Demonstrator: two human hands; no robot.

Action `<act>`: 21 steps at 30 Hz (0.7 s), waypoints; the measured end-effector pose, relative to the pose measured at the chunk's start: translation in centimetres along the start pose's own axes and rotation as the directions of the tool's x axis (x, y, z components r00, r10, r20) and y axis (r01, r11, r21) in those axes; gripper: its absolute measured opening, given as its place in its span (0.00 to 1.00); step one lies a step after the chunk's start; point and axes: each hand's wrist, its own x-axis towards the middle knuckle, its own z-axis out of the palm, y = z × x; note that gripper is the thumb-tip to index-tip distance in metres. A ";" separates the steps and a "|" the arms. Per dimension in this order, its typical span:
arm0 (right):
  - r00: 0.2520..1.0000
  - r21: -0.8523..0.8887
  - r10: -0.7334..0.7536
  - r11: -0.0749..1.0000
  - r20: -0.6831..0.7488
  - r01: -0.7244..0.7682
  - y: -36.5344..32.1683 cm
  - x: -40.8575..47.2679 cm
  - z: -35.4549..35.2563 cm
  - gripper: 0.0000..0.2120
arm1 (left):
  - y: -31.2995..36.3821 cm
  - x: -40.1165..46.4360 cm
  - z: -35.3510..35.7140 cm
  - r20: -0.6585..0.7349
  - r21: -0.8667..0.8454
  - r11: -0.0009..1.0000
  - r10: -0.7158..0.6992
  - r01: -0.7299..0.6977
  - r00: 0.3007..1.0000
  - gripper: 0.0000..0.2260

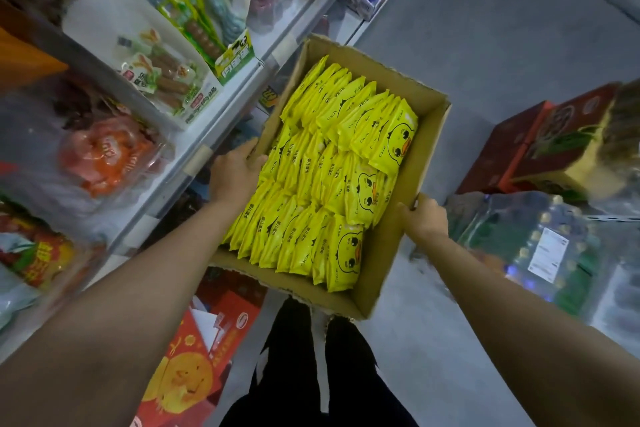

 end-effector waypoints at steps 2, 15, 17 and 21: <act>0.999 -0.034 -0.006 0.999 0.042 0.007 -0.5 0.0 -1.0 0.12 | 0.8 -1.0 -0.5 0.010 -0.018 1.000 0.004 -0.004 1.000 0.20; 0.897 -0.270 -0.287 0.883 0.335 0.383 -6.9 -1.4 -4.1 0.23 | 3.9 -7.5 0.8 0.240 -0.171 0.953 -0.204 0.248 0.949 0.21; 0.835 -0.253 -0.334 0.846 0.437 0.470 -7.6 -1.1 -3.3 0.23 | 3.8 -8.5 1.9 0.280 -0.217 0.916 -0.273 0.338 0.920 0.20; 0.697 -0.282 -0.367 0.724 0.616 0.629 -8.0 0.2 -1.2 0.23 | 3.1 -10.7 5.0 0.287 -0.243 0.830 -0.433 0.502 0.854 0.20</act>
